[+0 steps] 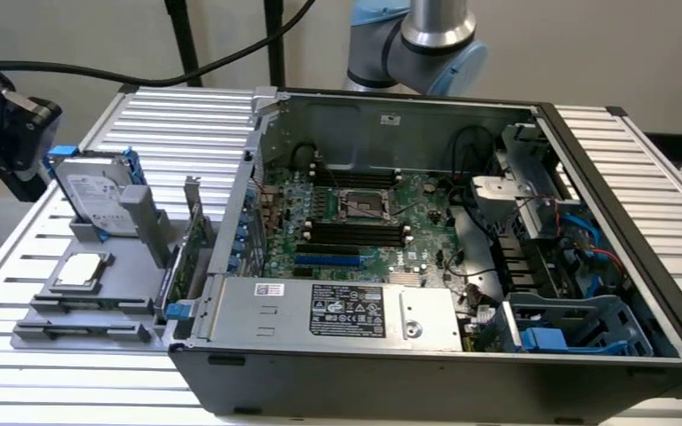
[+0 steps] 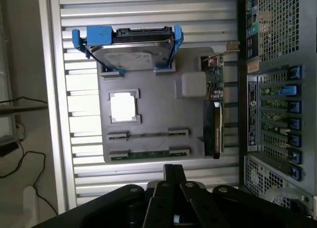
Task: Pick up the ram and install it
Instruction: 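Reach for the ram, then pick up the ram and move it above insertion slot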
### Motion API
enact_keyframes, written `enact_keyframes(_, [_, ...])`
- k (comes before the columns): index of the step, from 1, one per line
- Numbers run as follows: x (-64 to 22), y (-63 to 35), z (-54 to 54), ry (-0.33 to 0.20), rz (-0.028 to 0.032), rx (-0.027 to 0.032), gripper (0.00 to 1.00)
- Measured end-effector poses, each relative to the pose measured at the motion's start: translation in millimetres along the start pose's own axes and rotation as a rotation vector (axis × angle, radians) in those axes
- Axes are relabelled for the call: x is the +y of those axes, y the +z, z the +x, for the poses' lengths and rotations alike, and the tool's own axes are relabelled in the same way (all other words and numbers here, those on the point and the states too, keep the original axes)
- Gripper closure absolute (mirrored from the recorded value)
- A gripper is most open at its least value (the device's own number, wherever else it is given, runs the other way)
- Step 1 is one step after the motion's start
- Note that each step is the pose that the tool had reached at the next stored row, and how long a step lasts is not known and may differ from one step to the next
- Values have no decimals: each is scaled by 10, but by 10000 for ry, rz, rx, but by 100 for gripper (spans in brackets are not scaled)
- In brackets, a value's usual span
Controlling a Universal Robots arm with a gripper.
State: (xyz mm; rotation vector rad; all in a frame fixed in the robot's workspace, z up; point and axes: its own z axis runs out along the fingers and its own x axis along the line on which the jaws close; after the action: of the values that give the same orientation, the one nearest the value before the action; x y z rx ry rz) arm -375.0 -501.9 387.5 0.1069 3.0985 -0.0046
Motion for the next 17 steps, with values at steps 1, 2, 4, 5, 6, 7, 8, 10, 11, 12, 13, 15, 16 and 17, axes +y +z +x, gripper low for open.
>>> enact_keyframes(1, [-7,2,2,-2,33,27,89])
enact_keyframes(2, [-14,4,4,-4,65,63,89])
enact_keyframes(4, [-26,11,11,-9,106,135,89])
enact_keyframes(5, [-30,15,16,-13,115,149,89])
enact_keyframes(6, [-31,16,19,-15,115,149,89])
enact_keyframes(7, [-31,16,19,-15,115,149,89])
enact_keyframes(8, [-31,16,19,-16,115,148,89])
enact_keyframes(10, [-31,16,19,-16,114,149,89])
enact_keyframes(11, [-31,16,19,-16,115,148,89])
enact_keyframes(12, [-31,16,19,-16,115,149,89])
enact_keyframes(13, [-31,16,19,-16,114,149,89])
enact_keyframes(15, [-31,16,19,-16,114,148,89])
enact_keyframes(16, [-31,16,19,-16,114,148,89])
enact_keyframes(17, [-31,16,19,-16,115,149,89])
